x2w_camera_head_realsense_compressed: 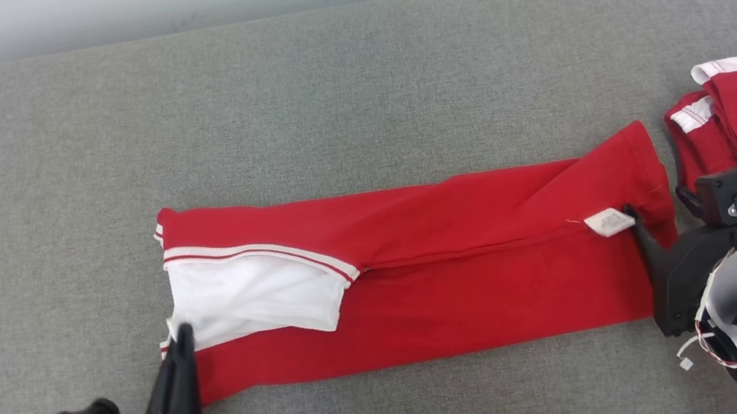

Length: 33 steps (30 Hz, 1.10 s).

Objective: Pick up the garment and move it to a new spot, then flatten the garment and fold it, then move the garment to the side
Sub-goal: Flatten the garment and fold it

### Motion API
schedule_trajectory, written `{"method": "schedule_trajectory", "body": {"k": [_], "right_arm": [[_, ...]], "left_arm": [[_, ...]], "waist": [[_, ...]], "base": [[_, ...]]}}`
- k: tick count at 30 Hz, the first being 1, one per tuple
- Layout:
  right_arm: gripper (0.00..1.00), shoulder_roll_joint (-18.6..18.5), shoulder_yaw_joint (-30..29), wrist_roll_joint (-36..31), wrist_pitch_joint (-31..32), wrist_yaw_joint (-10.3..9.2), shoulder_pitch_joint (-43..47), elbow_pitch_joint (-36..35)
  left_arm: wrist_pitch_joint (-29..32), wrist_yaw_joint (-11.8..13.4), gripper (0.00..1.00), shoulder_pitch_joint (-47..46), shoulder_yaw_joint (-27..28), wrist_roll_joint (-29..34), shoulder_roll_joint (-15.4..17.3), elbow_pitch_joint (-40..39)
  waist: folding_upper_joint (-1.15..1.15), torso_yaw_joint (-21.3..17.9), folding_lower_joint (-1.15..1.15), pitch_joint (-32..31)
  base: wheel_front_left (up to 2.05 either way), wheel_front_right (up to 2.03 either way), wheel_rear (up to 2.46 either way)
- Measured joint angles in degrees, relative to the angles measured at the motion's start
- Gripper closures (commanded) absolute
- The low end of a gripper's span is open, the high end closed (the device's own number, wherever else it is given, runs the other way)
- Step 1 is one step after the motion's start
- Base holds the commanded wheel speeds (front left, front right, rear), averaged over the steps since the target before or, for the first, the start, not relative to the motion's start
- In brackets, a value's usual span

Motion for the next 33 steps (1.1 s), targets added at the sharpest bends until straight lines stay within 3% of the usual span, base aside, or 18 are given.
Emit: {"method": "schedule_trajectory", "body": {"k": [1, 10, 19, 27, 33], "right_arm": [[0.00, -0.01, -0.11, 0.00, 0.01, -0.03, 0.30, 0.07], [0.00, 0.48, -1.27, 0.60, -0.65, -0.56, 1.87, -0.42], [0.00, 2.55, -3.83, 1.13, -5.08, -1.55, 7.15, -5.58], [0.00, 6.24, -5.12, 2.12, -12.29, -1.99, 10.36, -11.01], [0.00, 9.20, -6.47, 3.05, -17.67, -2.08, 10.48, -11.31]], "left_arm": [[0.59, 0.00, 0.00, 0.24, -0.04, -0.03, -0.01, 0.11], [4.04, 2.70, 0.00, 2.20, 0.16, 1.40, 1.54, 1.13], [5.10, 5.12, 0.00, 5.17, 0.81, 6.72, 4.87, -1.91], [-2.67, 6.33, 0.00, 5.22, 1.32, 9.68, 3.86, -9.33], [-6.67, 6.58, 0.00, 3.30, 0.38, 11.37, 3.16, -9.24]], "waist": [[0.00, -0.01, 0.00, -0.01], [0.00, -0.35, 0.00, -1.50], [0.00, -0.18, -0.01, -5.06], [0.00, -1.27, -0.01, -8.99], [0.01, -2.89, -0.01, -10.76]], "base": [[0.00, 0.00, 0.00], [0.00, 0.00, 0.00], [0.00, 0.00, 0.00], [0.00, 0.00, 0.00], [0.00, 0.00, 0.00]]}}
